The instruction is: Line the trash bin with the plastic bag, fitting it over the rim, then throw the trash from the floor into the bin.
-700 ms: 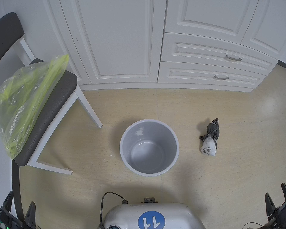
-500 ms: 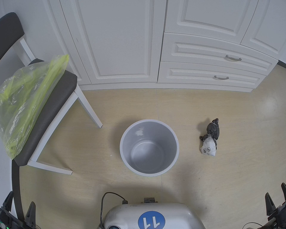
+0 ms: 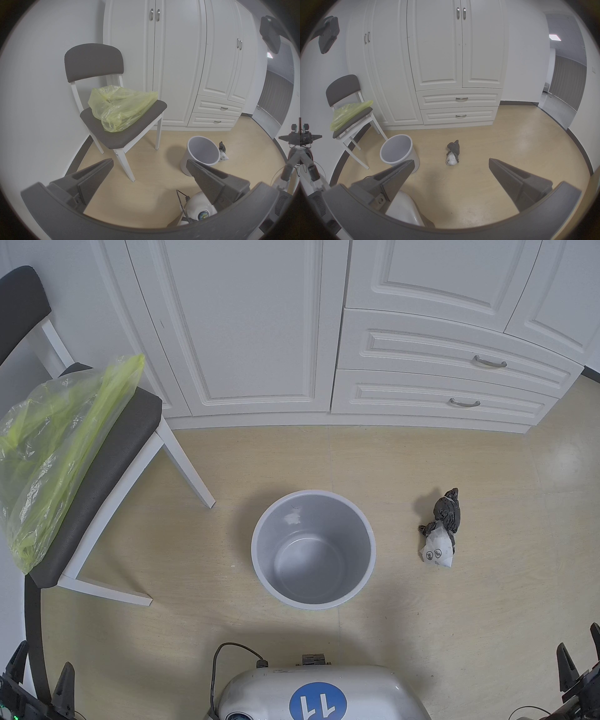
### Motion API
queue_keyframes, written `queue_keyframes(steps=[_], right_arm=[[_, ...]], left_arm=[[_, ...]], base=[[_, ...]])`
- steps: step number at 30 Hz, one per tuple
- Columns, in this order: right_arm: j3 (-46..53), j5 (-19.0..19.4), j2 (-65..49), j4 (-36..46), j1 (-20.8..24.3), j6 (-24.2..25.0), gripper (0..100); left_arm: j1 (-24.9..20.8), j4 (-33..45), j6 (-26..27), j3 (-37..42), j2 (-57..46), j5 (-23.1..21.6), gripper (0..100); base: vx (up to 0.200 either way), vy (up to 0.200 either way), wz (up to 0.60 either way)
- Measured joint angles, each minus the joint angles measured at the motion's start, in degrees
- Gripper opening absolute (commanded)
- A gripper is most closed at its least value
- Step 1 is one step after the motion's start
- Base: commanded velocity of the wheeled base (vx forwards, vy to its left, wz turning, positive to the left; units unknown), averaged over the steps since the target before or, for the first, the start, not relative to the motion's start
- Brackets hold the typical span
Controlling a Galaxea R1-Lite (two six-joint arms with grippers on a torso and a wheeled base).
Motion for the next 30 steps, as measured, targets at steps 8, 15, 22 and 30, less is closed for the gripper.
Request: queue_keyframes(steps=[8, 15, 22, 30], right_arm=[[0.0, 0.0, 0.0, 0.0, 0.0, 0.0, 100], [0.0, 0.0, 0.0, 0.0, 0.0, 0.0, 100], [0.0, 0.0, 0.0, 0.0, 0.0, 0.0, 100], [0.0, -0.1, 0.0, 0.0, 0.0, -0.1, 100]], left_arm=[[0.0, 0.0, 0.0, 0.0, 0.0, 0.0, 100], [0.0, 0.0, 0.0, 0.0, 0.0, 0.0, 100], [0.0, 0.0, -0.1, 0.0, 0.0, 0.0, 100], [0.0, 0.0, 0.4, 0.0, 0.0, -0.1, 100]], base=[[0.0, 0.0, 0.0], [0.0, 0.0, 0.0], [0.0, 0.0, 0.0], [0.0, 0.0, 0.0]])
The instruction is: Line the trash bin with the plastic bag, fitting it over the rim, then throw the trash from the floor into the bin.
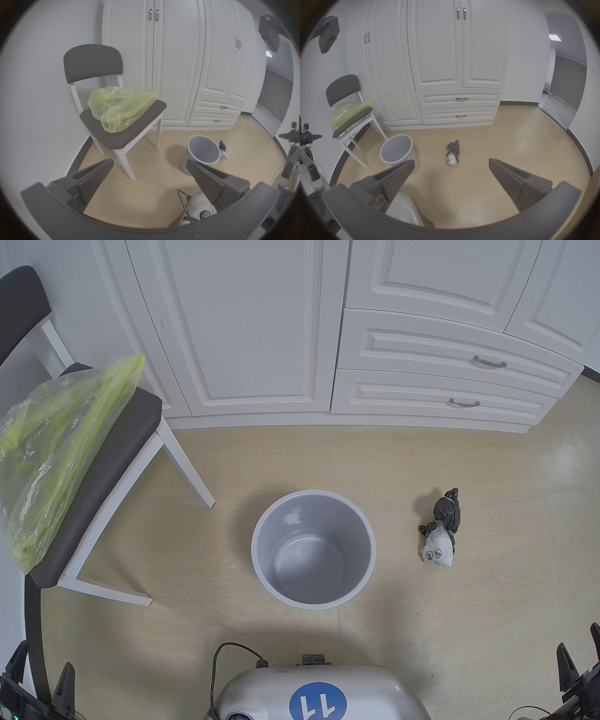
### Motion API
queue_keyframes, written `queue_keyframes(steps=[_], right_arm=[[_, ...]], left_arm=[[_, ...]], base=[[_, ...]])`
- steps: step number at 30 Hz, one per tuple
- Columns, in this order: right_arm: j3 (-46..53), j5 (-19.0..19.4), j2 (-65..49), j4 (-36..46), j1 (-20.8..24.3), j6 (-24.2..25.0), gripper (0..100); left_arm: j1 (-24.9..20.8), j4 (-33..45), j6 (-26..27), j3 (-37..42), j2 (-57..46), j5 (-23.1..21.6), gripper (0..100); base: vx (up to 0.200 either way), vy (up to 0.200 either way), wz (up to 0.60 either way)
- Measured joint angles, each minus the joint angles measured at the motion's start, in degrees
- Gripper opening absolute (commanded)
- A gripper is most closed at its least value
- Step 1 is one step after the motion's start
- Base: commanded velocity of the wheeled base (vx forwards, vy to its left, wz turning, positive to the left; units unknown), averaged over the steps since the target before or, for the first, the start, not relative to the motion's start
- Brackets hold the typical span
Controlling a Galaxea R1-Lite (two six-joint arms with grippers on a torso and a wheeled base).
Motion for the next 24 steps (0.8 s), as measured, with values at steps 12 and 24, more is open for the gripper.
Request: queue_keyframes(steps=[12, 24], right_arm=[[0.0, 0.9, 0.0, 0.0, -0.1, -1.1, 100], [0.0, 0.7, 0.0, -0.1, 0.0, -0.4, 100]], left_arm=[[0.1, -0.3, 4.1, 0.0, 0.0, -2.3, 100], [0.0, -4.0, 2.0, -6.3, 0.0, 0.5, 100]], base=[[0.0, 0.0, 0.0], [0.0, 0.0, 0.0]])
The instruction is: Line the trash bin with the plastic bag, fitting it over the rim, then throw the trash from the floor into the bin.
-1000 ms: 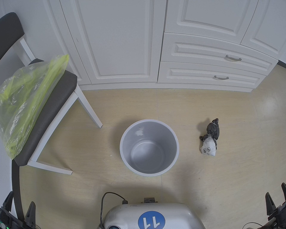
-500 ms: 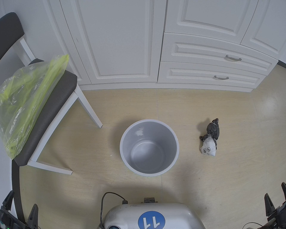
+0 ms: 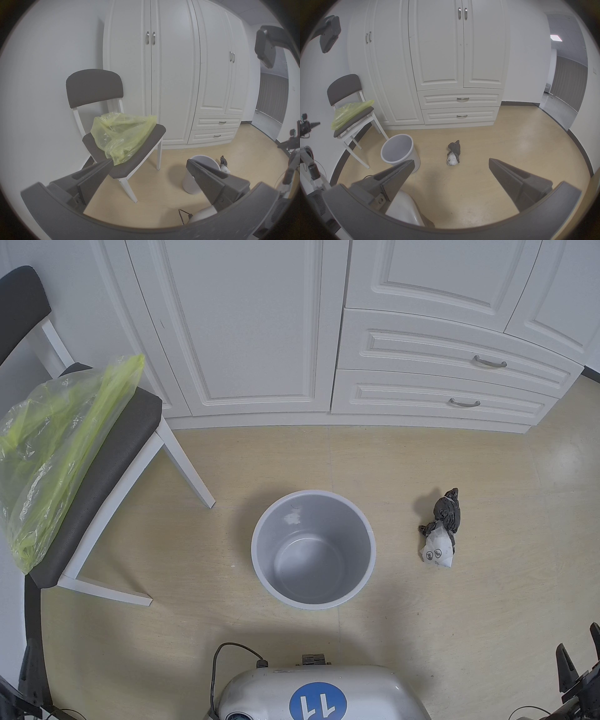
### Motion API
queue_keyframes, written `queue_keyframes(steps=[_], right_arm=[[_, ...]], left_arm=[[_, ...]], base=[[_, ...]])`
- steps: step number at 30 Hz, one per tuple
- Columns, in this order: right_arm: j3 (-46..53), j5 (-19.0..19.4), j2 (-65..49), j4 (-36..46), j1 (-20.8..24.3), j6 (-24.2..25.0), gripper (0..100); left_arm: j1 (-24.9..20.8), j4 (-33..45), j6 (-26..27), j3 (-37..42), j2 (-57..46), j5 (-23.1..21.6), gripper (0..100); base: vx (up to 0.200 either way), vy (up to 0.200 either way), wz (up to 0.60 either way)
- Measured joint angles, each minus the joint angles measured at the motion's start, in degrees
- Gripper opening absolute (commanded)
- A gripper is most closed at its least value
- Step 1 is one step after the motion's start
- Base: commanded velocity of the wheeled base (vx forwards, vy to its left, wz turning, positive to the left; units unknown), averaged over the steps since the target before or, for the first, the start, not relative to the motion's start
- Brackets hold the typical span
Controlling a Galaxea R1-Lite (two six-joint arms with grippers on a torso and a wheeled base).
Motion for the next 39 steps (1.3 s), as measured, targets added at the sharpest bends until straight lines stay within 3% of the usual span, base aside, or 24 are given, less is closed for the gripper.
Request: queue_keyframes(steps=[4, 14, 20, 24, 39], right_arm=[[0.0, 0.0, 0.0, 0.0, 0.0, 0.0, 100], [0.0, 0.1, 0.0, -0.1, -0.1, -2.3, 100], [-3.7, 0.2, 0.0, -0.2, 0.0, 3.3, 100], [-10.6, 0.9, 1.3, 2.6, 0.4, 4.2, 100], [-29.5, 1.5, 31.8, -4.7, 1.3, 3.8, 100]], left_arm=[[-0.2, 5.2, -0.1, -5.3, 0.6, 0.6, 100], [-0.2, 9.9, 0.6, -14.5, 11.3, 5.4, 100], [-0.1, 10.4, 1.2, -17.0, 20.5, 8.2, 100], [0.0, 10.4, 3.3, -18.0, 26.0, 9.6, 100], [5.6, 4.9, 14.0, -19.5, 41.8, 12.2, 100]], base=[[0.0, 0.0, 0.0], [0.0, 0.0, 0.0], [0.0, 0.0, 0.0], [0.0, 0.0, 0.0], [0.0, 0.0, 0.0]])
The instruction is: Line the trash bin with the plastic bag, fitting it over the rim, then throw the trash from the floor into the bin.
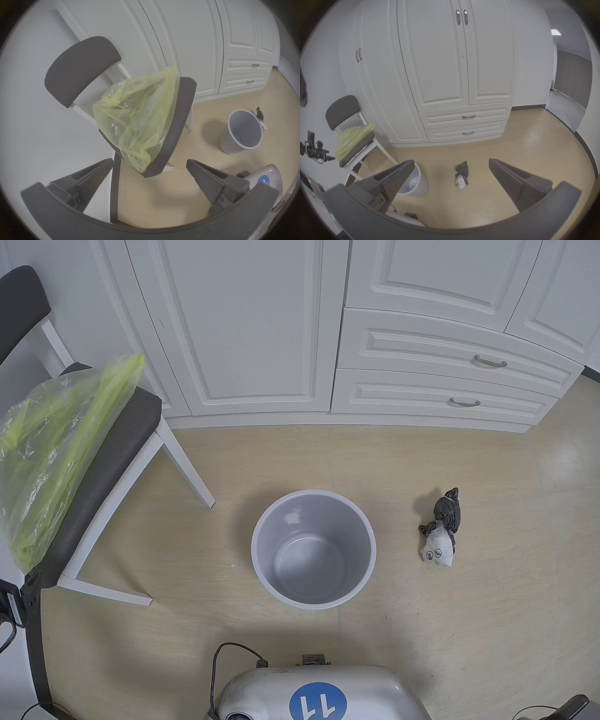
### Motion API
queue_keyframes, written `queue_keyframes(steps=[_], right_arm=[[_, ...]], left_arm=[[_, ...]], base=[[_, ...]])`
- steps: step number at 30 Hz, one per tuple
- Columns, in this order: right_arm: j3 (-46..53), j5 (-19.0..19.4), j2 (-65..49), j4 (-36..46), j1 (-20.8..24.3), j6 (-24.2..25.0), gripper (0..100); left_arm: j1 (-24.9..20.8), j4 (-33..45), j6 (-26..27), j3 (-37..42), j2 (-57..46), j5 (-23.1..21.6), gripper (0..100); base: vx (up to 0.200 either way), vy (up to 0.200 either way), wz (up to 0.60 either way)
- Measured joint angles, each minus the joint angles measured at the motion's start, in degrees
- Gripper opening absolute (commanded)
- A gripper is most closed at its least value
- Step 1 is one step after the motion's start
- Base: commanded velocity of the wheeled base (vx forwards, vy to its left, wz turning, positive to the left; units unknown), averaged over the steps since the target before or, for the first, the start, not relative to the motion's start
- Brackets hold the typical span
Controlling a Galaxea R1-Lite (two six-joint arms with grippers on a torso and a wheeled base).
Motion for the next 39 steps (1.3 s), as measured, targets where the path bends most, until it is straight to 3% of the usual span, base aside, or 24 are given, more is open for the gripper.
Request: queue_keyframes(steps=[8, 19, 25, 31, 39], right_arm=[[-2.0, 0.2, 10.6, -6.1, 0.2, 0.4, 100], [-2.0, 0.6, 14.2, -6.8, 0.3, 0.6, 100], [-1.9, 0.7, 14.5, -6.8, 0.3, 0.9, 100], [-1.8, 0.9, 14.8, -6.8, 0.5, 1.3, 100], [-1.0, 0.9, 15.3, -6.8, 2.4, 2.0, 100]], left_arm=[[2.8, -8.5, 4.0, 0.1, 10.6, 1.3, 100], [5.9, -17.3, 5.4, 0.4, 19.9, 4.7, 100], [11.8, -25.0, 5.7, 0.8, 23.7, 4.7, 100], [19.9, -27.5, 5.7, 1.7, 25.1, 3.7, 100], [31.3, -29.4, 5.2, 2.8, 24.8, -5.2, 100]], base=[[0.0, 0.0, 0.0], [0.0, 0.0, 0.0], [0.0, 0.0, 0.0], [0.0, 0.0, 0.0], [0.0, 0.0, 0.0]])
